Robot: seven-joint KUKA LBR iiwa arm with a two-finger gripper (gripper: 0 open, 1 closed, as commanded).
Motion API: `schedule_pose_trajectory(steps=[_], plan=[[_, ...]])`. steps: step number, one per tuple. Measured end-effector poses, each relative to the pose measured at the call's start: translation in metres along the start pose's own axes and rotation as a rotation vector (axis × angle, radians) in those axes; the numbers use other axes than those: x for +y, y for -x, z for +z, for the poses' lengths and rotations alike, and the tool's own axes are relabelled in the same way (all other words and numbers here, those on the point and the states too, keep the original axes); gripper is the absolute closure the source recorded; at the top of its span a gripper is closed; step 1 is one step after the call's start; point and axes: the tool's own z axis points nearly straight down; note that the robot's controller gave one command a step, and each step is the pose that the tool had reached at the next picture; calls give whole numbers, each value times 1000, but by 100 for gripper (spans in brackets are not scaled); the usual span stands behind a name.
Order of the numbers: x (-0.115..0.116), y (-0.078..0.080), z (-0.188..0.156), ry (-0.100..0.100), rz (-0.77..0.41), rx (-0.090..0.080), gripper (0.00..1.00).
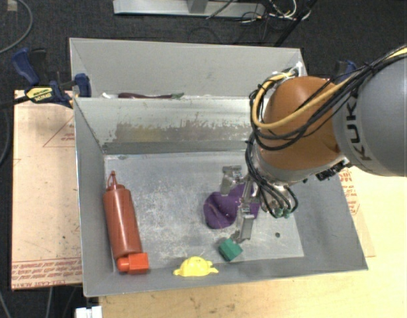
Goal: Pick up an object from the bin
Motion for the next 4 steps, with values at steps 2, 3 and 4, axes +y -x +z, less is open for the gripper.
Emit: schedule_pose_trajectory(steps=[2,3,4], plan=[[-5,16,32,1,-45,-15,0],[-17,27,86,0,-239,-11,0],[-17,59,128,0,-391,-18,100]])
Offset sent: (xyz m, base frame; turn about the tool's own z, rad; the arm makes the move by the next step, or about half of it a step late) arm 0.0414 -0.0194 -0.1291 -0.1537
